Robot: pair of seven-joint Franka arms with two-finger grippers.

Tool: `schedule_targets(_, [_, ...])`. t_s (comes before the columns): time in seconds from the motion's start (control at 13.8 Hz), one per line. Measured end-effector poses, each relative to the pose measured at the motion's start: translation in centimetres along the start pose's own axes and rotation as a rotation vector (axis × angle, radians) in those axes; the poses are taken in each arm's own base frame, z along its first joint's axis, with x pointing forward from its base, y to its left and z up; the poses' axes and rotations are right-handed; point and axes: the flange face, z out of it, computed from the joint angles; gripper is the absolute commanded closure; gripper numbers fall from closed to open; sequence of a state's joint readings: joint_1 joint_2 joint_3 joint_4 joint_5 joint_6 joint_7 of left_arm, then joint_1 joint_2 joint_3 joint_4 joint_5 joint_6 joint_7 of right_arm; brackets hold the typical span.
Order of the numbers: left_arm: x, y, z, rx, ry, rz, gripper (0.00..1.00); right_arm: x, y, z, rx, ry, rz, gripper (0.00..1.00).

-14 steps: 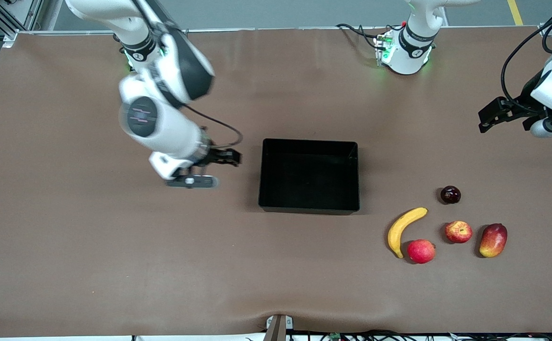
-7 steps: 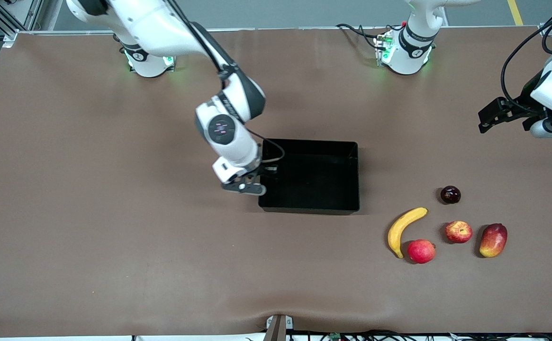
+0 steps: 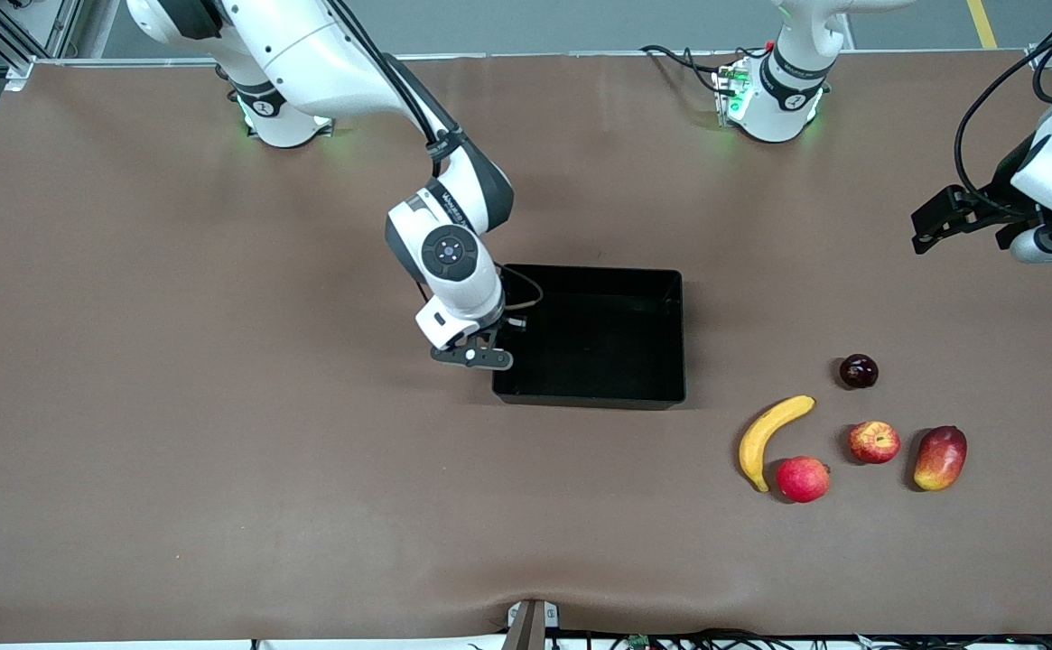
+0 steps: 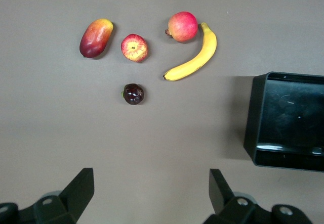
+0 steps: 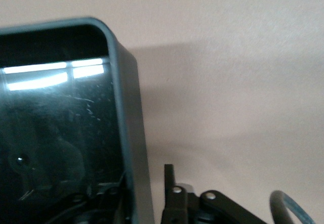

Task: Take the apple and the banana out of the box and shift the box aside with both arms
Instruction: 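Slide the empty black box toward the right arm and release it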

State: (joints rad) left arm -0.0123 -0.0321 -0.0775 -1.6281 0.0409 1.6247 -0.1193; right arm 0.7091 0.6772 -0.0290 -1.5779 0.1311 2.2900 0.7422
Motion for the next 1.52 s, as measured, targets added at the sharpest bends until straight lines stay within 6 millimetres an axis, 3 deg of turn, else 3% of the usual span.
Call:
schedule_targets(0.14, [0.0, 0.0, 0.0, 0.0, 0.0, 0.0, 0.0, 0.4, 0.3, -1.1, 0.001, -0.001, 0.004, 1.0])
schedule_targets(0.29, [0.0, 0.0, 0.1, 0.0, -0.001, 0.0, 0.0, 1.4, 1.6, -3.6, -0.023, -0.028, 0.027, 1.0])
schedule_targets(0.43, [0.0, 0.0, 0.1, 0.0, -0.002, 0.0, 0.0, 3.7, 5.3, -7.8, -0.049, -0.063, 0.033, 1.0])
schedule_targets(0.65, [0.0, 0.0, 0.1, 0.0, -0.002, 0.0, 0.0, 7.4, 12.9, -14.8, -0.047, -0.083, 0.051, 1.0])
schedule_targets(0.8, [0.0, 0.0, 0.1, 0.0, -0.002, 0.0, 0.0, 9.1, 19.7, -17.3, -0.04, -0.089, 0.048, 1.0])
schedule_targets(0.94, [0.0, 0.0, 0.1, 0.0, -0.003, 0.0, 0.0, 10.6, 28.9, -17.7, -0.033, -0.112, 0.01, 1.0])
schedule_targets(1.09, [0.0, 0.0, 0.2, 0.0, -0.004, 0.001, 0.0, 11.9, 39.0, -17.3, -0.013, -0.129, -0.034, 1.0])
schedule_targets(1.16, [0.1, 0.1, 0.4, 0.0, -0.007, 0.001, 0.0, 12.3, 43.2, -17.0, -0.003, -0.126, -0.041, 1.0])
schedule_targets(1.38, [0.4, 0.1, 1.1, 0.001, -0.02, 0.002, 0.0, 13.0, 53.5, -15.3, 0.015, -0.091, -0.075, 1.0])
schedule_targets(1.52, [0.6, 0.1, 1.5, 0.001, -0.025, 0.002, 0.0, 13.3, 59.3, -12.4, 0.013, -0.06, -0.08, 1.0])
